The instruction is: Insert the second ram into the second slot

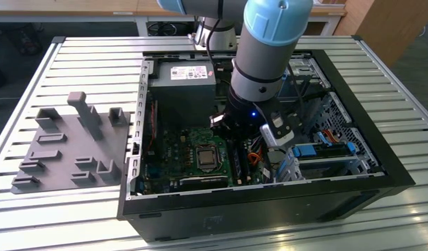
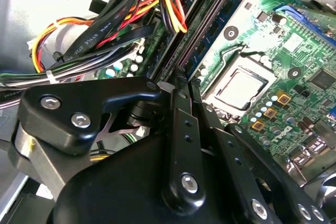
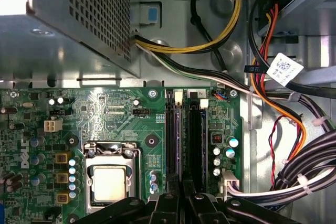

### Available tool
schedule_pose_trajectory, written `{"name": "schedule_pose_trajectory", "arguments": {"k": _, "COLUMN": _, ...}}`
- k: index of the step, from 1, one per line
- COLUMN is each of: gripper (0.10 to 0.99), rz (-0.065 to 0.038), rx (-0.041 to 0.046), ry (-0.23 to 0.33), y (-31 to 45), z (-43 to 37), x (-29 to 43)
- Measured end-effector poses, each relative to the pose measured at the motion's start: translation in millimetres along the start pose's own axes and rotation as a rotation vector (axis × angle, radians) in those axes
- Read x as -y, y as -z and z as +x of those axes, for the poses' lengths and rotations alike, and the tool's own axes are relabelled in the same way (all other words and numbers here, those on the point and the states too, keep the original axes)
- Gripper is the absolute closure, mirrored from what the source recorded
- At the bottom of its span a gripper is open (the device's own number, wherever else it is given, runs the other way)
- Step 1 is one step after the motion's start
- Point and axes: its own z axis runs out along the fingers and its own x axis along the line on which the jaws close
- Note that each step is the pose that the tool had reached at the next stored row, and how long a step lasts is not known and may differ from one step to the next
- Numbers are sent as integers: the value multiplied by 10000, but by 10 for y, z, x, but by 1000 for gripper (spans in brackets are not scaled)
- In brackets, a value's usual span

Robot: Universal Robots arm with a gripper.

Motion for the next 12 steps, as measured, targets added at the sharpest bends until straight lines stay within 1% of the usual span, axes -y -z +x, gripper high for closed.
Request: {"name": "schedule_pose_trajectory", "arguments": {"k": 12, "gripper": 949, "rz": -7, "rx": 0, "ry": -1, "y": -27, "z": 1, "x": 1}}
